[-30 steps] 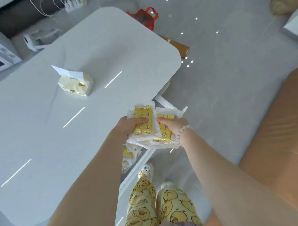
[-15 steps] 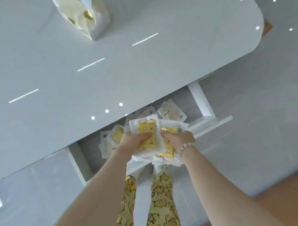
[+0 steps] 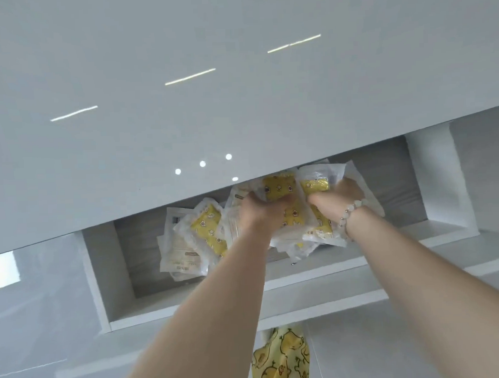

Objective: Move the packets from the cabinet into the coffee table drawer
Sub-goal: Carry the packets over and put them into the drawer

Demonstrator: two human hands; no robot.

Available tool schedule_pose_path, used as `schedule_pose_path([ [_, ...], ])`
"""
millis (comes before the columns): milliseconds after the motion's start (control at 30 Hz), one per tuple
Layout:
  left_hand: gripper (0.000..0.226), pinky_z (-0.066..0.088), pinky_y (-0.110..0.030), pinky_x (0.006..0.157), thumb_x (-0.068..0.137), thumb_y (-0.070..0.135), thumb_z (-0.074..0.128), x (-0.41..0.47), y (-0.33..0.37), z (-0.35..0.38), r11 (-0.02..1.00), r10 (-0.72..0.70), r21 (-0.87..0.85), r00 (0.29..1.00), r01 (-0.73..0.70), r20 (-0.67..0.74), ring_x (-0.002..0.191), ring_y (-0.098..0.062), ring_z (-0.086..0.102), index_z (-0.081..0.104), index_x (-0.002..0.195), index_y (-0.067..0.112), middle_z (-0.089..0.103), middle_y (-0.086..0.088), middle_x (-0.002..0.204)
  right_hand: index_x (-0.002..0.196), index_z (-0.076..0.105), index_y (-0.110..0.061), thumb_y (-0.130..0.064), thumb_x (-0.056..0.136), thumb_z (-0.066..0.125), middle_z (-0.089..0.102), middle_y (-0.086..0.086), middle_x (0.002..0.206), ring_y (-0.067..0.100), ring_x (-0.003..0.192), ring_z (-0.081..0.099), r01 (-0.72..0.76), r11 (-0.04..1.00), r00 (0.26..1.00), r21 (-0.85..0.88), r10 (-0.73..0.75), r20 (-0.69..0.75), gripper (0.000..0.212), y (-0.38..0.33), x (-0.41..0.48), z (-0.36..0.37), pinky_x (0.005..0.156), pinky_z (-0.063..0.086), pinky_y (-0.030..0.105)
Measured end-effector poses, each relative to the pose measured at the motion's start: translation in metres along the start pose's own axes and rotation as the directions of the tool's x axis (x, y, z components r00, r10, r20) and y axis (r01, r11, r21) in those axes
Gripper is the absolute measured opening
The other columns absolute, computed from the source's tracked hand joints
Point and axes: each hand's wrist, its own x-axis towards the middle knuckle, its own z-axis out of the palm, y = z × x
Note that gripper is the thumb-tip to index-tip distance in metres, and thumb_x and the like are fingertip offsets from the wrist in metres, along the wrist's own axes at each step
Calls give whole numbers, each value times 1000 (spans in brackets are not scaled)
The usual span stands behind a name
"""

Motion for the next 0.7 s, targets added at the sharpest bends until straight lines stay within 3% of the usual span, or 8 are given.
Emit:
schedule_pose_path([
  [100, 49, 55, -36, 82, 73, 43, 76, 14, -6, 5, 997, 27, 74, 998, -23, -60, 96, -23, 64, 60, 111, 16, 66, -1, 102, 72, 44, -9, -13, 81, 63, 50, 5, 74, 21, 69, 53, 22, 999, 998, -33, -24, -54, 21, 2, 18, 10, 59, 45, 26],
  [233, 34, 51, -28, 68, 74, 41, 75, 17, -4, 7, 973, 150, 190, 986, -133, -76, 85, -21, 63, 56, 93, 21, 61, 4, 87, 86, 56, -10, -16, 84, 64, 53, 4, 79, 21, 73, 55, 12, 998, 991, -65, -20, -132, 10, 10, 29, 3, 61, 44, 25],
  [300, 35, 46, -27, 62, 73, 38, 77, 18, -1, 8, 966, 164, 216, 981, -139, -100, 83, -21, 61, 58, 92, 15, 63, -1, 92, 111, 57, -4, -15, 84, 66, 58, 6, 93, 26, 94, 59, 22, 998, 983, -55, -32, -181, 30, 14, 31, -3, 70, 42, 26],
  [367, 36, 41, -26, 60, 73, 35, 77, 18, 2, 10, 959, 166, 252, 978, -130, -129, 80, -20, 57, 59, 92, 10, 62, -4, 95, 120, 53, -5, -19, 82, 72, 62, 9, 111, 26, 106, 58, 32, 996, 975, -78, -49, -218, 45, 17, 31, -5, 72, 39, 25],
  [433, 32, 39, -26, 62, 76, 33, 74, 16, 6, 14, 937, 192, 323, 969, -133, -156, 81, -20, 53, 50, 84, 14, 57, -3, 93, 117, 56, -7, -28, 77, 77, 63, 9, 113, 24, 100, 58, 30, 994, 970, -105, -55, -238, 49, 19, 36, -3, 70, 39, 24],
  [533, 36, 39, -28, 66, 77, 31, 72, 11, 11, 16, 902, 206, 416, 961, -112, -187, 96, -22, 55, 39, 77, 17, 48, 0, 92, 100, 62, -5, -39, 70, 80, 61, 13, 109, 19, 83, 50, 26, 984, 953, -176, -78, -292, 49, 21, 41, 0, 53, 32, 22],
  [600, 29, 40, -29, 67, 79, 32, 69, 11, 11, 16, 856, 242, 504, 952, -117, -190, 107, -24, 54, 49, 90, 15, 53, -4, 101, 101, 62, -3, -38, 71, 80, 58, 14, 111, 20, 85, 49, 9, 984, 947, -179, -66, -316, 50, 22, 41, 2, 58, 33, 22],
  [700, 36, 37, -28, 68, 86, 32, 64, 11, 16, 17, 797, 265, 591, 951, -124, -159, 116, -24, 49, 49, 112, 11, 51, -5, 110, 108, 58, -2, -30, 75, 78, 56, 14, 114, 25, 102, 56, 6, 988, 936, -151, -59, -348, 48, 23, 40, 4, 67, 35, 26],
])
